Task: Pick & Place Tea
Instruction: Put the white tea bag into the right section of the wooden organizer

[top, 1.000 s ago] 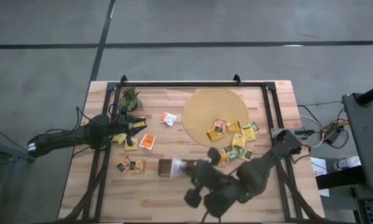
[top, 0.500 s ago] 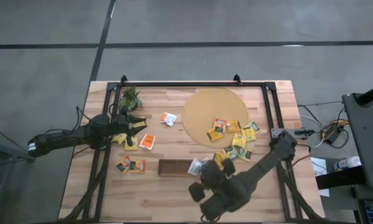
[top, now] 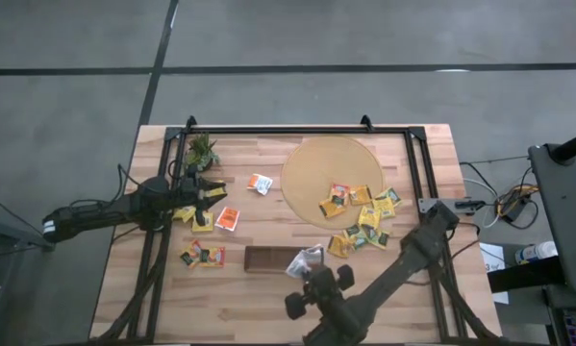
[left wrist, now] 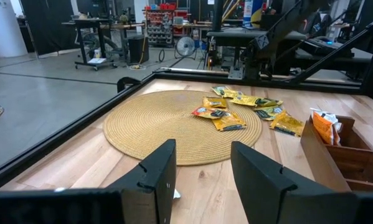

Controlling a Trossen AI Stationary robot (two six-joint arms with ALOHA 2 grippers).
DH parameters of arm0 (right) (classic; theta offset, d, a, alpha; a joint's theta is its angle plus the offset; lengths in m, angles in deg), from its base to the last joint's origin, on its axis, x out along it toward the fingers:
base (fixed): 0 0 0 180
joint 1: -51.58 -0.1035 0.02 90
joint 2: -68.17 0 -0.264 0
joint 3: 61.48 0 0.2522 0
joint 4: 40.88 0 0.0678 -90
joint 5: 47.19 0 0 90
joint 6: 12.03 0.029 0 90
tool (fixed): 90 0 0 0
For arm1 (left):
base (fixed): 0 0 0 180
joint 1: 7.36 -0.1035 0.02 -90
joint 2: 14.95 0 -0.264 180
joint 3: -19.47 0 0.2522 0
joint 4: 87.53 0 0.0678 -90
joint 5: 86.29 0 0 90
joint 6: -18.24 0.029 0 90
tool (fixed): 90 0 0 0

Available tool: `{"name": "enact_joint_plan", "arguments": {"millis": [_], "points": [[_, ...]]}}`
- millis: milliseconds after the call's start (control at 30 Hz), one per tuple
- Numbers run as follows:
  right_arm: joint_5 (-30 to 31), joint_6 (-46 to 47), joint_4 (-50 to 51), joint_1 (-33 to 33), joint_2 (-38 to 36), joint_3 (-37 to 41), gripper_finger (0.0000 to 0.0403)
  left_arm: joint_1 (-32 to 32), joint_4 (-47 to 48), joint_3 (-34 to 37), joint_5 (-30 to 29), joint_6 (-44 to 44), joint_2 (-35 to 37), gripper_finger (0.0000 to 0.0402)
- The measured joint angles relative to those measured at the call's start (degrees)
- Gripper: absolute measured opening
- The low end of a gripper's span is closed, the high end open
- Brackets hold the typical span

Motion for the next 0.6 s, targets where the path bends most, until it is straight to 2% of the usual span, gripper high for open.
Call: {"name": "enact_joint_plan", "arguments": {"millis": [367,600], "points": [[9.3,12.8,0.1,-0.1,8.4,0.0,0.0011,0.0,0.0,0.0,0.0,0.0,0.0,0.0147],[8.1,17.7,0.0,0.0,12.1,0.1,0.0011,0.0,0.0,0.0,0.0,0.0,0.0,0.0147]]}}
